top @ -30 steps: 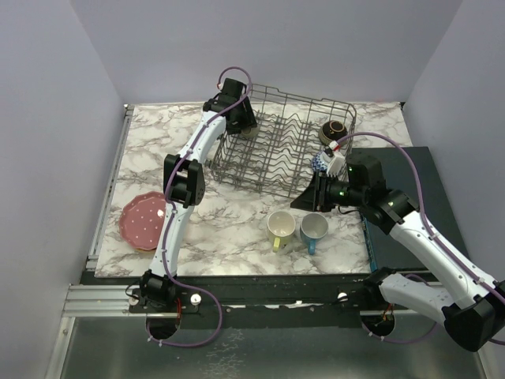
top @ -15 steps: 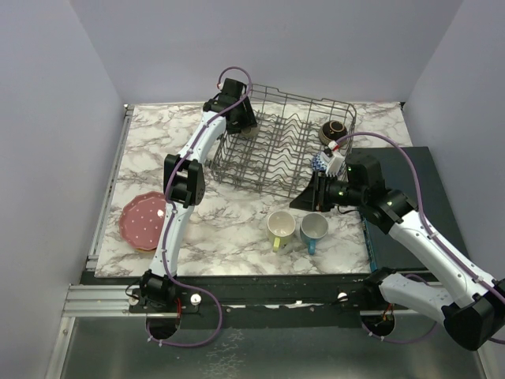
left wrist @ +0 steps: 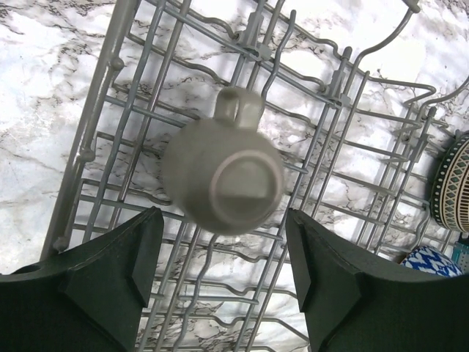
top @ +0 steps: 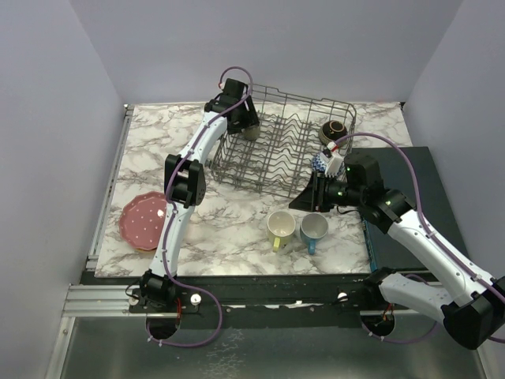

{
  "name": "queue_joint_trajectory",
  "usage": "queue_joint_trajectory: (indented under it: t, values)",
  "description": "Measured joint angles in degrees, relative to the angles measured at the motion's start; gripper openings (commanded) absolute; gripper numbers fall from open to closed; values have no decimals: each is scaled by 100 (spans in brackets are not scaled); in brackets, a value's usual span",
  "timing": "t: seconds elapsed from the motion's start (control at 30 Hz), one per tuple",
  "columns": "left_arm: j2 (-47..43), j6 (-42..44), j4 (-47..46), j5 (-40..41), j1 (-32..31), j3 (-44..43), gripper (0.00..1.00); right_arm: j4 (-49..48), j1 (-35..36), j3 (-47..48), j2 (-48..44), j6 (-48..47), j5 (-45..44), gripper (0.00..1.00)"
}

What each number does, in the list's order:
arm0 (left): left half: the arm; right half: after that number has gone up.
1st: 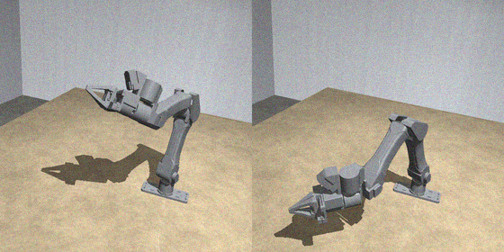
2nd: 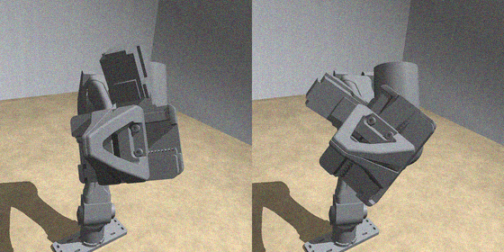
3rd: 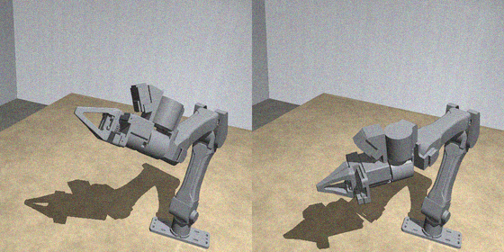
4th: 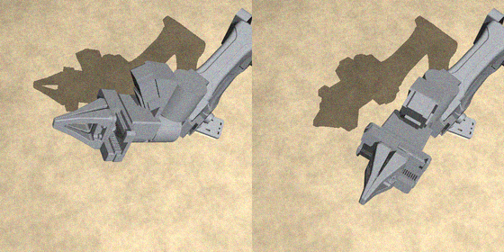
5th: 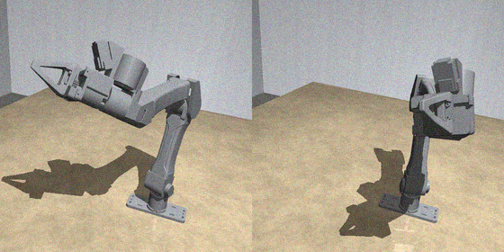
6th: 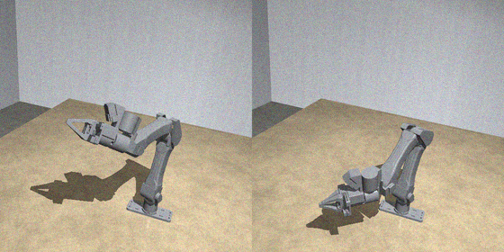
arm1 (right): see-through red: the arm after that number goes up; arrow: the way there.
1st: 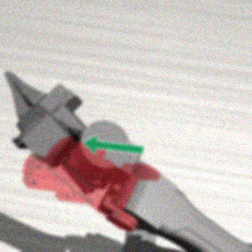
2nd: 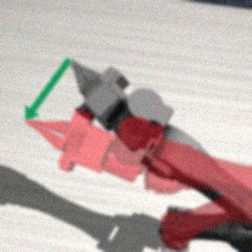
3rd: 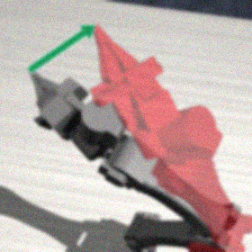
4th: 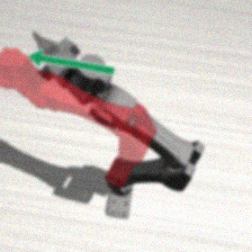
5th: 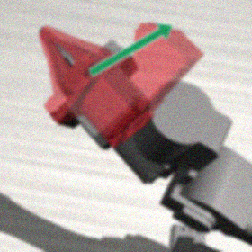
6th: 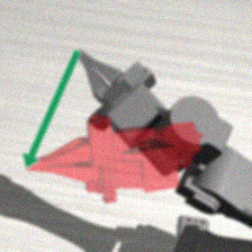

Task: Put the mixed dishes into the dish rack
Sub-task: Turn the cup upside down in the dish rack.

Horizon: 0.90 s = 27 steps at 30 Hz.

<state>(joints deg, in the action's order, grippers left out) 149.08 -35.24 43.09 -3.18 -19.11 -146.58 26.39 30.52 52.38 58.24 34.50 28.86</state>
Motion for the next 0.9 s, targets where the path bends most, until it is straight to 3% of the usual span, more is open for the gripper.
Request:
queue_joint_trajectory:
  t: [0.9]
  values:
    - [-144,262,-151,-4,-9,254,83,-15,0,0,146,-22,37,40]
